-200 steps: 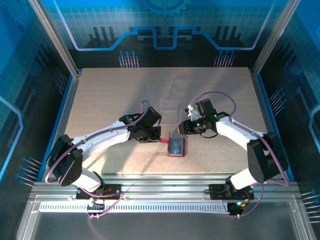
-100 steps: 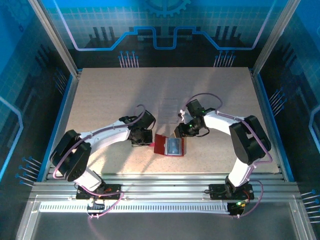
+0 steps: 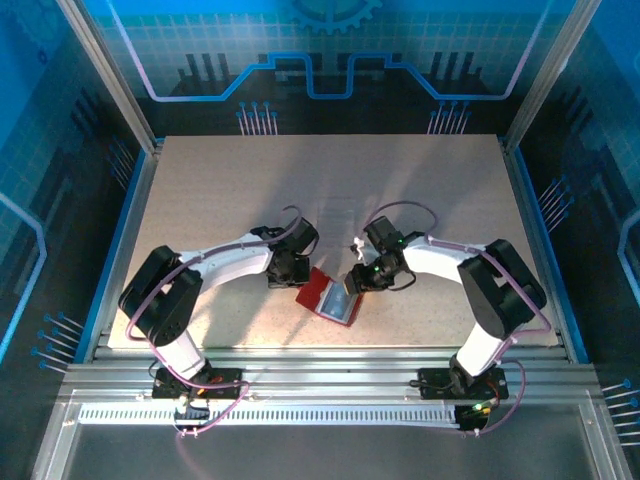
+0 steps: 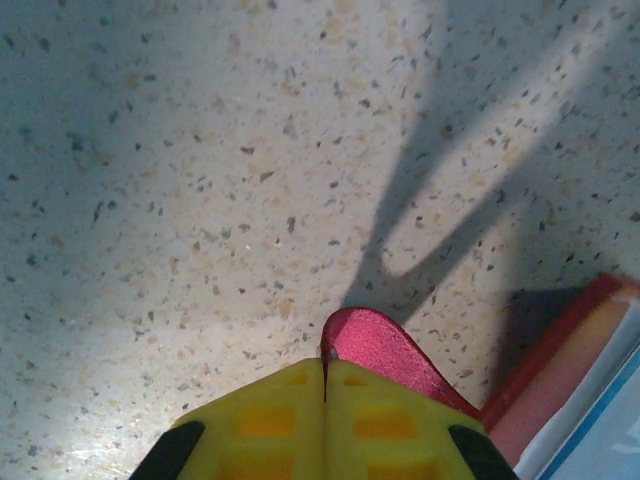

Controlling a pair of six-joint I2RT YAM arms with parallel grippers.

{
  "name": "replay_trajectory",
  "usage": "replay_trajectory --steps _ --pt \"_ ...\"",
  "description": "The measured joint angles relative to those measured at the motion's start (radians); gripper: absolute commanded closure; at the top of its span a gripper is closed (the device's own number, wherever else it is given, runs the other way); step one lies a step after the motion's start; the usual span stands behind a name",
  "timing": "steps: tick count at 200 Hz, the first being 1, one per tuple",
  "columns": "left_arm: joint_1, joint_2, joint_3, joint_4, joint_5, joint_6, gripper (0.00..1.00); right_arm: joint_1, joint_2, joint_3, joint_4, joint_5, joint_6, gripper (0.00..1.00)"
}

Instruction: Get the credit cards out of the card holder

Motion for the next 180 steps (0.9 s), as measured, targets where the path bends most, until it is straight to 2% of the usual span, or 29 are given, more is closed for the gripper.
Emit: replay_trajectory --steps 43,58,88,118,146,180 --pt "0.005 0.025 0.057 0.002 -0.002 0.027 0.97 0.138 -0.088 -0.095 0.008 -0.043 0.105 0.62" --pt "0.005 0.035 0.078 0.004 0.011 0.036 0.96 0.151 -0.126 -0.110 0.003 -0.057 0.118 0.62" --pt "0.001 0.041 0.115 0.021 0.042 0.059 0.96 0.087 -0.222 -0.115 0.024 -0.077 0.098 0.61" --pt "-0.011 0.041 0.148 0.026 0.061 0.079 0.96 0.003 -0.245 -0.117 0.113 -0.119 0.029 0.60" --pt "-0.022 0.041 0.153 0.029 0.066 0.080 0.96 -0.046 -0.212 -0.134 0.270 -0.201 -0.044 0.59" --pt "-0.030 0.033 0.153 0.029 0.066 0.080 0.96 -0.090 -0.099 -0.129 0.402 -0.292 -0.121 0.59"
